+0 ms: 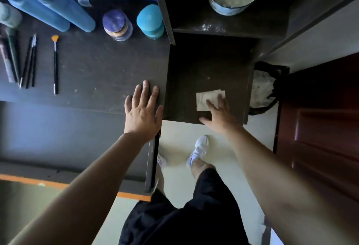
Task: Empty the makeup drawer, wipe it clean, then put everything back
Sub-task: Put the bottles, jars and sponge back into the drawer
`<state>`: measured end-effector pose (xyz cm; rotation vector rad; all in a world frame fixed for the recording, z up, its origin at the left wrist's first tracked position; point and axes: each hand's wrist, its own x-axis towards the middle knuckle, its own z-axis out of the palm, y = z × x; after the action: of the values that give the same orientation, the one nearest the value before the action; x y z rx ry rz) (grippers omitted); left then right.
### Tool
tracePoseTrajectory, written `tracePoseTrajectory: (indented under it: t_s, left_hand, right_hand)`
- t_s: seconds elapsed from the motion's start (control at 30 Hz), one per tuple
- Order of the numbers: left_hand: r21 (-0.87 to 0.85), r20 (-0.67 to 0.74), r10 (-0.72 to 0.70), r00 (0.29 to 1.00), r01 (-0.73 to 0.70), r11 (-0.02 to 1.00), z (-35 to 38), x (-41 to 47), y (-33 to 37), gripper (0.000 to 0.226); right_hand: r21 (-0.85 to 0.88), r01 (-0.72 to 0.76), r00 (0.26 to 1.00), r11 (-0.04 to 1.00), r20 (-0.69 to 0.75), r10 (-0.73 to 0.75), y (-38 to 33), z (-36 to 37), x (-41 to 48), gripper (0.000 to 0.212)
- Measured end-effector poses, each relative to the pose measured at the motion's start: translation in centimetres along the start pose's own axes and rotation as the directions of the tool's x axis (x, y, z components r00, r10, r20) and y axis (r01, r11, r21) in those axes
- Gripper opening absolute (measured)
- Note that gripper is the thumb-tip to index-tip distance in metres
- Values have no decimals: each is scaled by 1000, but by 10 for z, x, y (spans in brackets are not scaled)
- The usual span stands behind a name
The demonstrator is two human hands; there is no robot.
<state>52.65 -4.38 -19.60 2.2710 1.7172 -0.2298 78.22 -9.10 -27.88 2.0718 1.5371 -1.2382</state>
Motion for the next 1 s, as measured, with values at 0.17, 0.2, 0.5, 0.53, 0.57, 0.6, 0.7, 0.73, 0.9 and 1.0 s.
tracePoseTrajectory:
  t_s: [0.17, 0.2, 0.5, 0.53, 0.57, 0.6, 0.7, 0.73, 0.9, 1.0]
  left_hand:
    - [-8, 109, -57, 992, 58, 998, -20, 10, 8, 66]
    - [7, 135, -62, 989, 62, 998, -25, 13, 9, 68]
    - [-49, -153, -32, 988, 25, 998, -116, 9, 10, 62]
    - [-52, -224, -29, 974, 18, 998, -129, 6, 5, 64]
    - [-54, -277, -35, 960, 21, 998, -139, 3, -3, 66]
    - [-58, -309, -47, 950, 30, 998, -148, 1, -13, 69]
    - [-75, -345, -89, 934, 68, 995, -164, -10, -50, 78]
    - [-87, -354, -102, 930, 75, 993, -167, -14, -63, 81]
    - [-162, -383, -100, 919, 40, 986, -184, -24, -134, 88]
    - [-236, -379, -59, 924, -35, 971, -196, -31, -182, 92]
  right_hand:
    - [56, 77, 975, 995, -212, -63, 1, -31, -31, 84]
    - [72, 94, 959, 993, -274, -71, -1, -43, -38, 85]
    - [185, 376, 758, 908, -625, -187, -57, -128, -88, 80]
    - [193, 409, 745, 892, -635, -204, -70, -134, -90, 79]
    - [196, 446, 733, 873, -641, -230, -85, -138, -92, 79]
    - [186, 480, 720, 857, -642, -263, -101, -141, -92, 79]
    - [127, 539, 686, 833, -640, -346, -150, -142, -100, 81]
    - [117, 549, 674, 828, -648, -355, -165, -140, -105, 81]
    - [86, 541, 609, 837, -727, -319, -229, -119, -130, 84]
    - [63, 472, 605, 879, -749, -271, -262, -104, -148, 86]
